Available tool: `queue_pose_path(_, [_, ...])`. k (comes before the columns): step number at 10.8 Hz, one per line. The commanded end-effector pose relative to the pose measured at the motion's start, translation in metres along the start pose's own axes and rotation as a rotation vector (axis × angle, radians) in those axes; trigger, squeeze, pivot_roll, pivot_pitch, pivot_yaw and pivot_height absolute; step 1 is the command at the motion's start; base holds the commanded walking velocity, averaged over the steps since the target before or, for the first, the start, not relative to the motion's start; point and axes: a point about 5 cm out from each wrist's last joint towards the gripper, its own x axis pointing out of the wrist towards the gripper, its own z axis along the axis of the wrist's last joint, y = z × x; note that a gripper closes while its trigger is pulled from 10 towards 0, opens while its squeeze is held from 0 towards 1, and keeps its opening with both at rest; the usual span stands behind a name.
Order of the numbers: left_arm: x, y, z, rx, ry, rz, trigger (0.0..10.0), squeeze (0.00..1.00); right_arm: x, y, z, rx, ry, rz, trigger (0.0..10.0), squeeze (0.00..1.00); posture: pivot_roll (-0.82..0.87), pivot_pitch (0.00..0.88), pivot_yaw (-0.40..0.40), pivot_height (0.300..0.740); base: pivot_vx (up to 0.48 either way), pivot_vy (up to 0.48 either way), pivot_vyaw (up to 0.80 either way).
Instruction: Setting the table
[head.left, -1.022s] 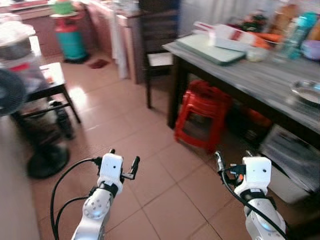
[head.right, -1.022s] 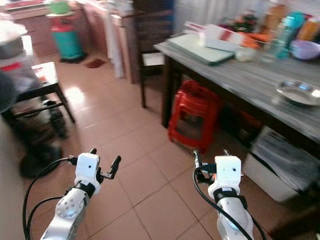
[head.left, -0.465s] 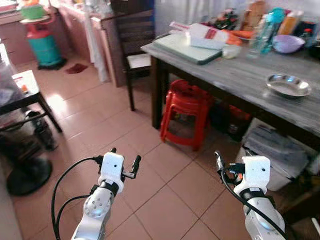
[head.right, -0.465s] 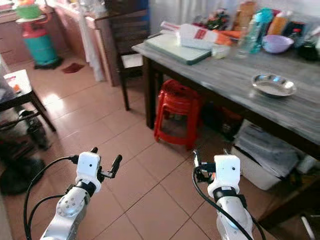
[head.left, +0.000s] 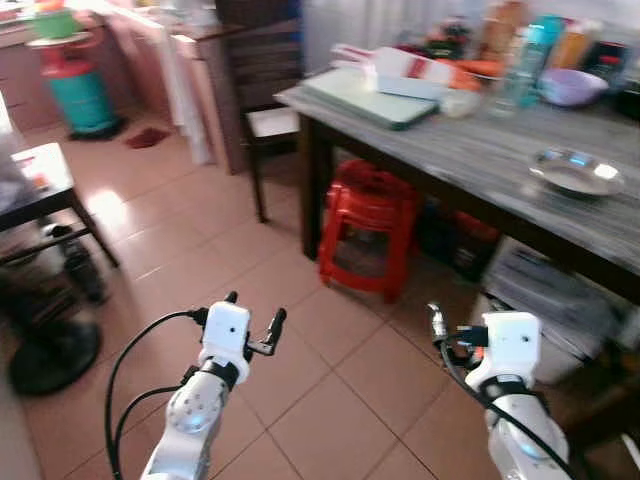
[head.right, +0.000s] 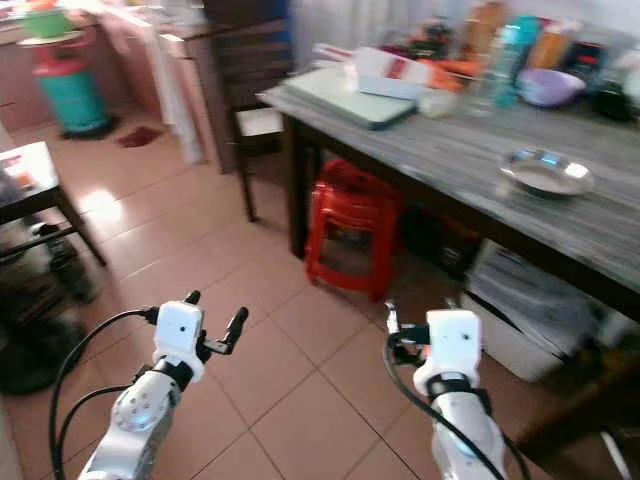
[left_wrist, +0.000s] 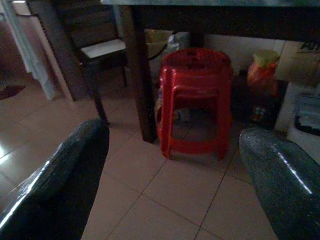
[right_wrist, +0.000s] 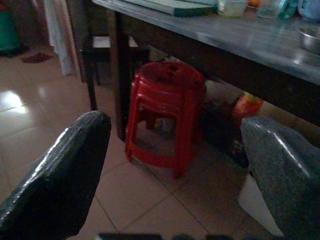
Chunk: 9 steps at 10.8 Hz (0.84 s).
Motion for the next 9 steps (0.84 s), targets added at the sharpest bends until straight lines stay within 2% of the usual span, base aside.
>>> queue_pose_path(1, [-0.0019, -0.0023, 0.0008, 0.003, -0.009, -0.025, 10.0, 0.00, 0.0001, -0.0007, 0.0009, -0.001, -0.005, -0.008, 10.0, 0.00, -0.01, 0.000, 0.046, 0.740, 0.266, 0.000, 0.00])
queue_pose_path(4, [-0.0033, -0.0037, 0.0026, -0.001, -0.020, -0.053, 10.0, 0.00, -0.0001, -0.0004, -0.0007, 0.003, 0.001, -0.011, 10.0, 0.00, -0.01, 0.000, 0.050, 0.740, 0.388, 0.000, 0.00])
queue_pose_path(9, [-0.0032, -0.0047, 0.0039, -0.008, -0.023, -0.067, 10.0, 0.00, 0.0005, -0.0002, -0.0013, 0.006, 0.003, -0.011, 10.0, 0.00, -0.01, 0.000, 0.051, 0.740, 0.404, 0.000, -0.48])
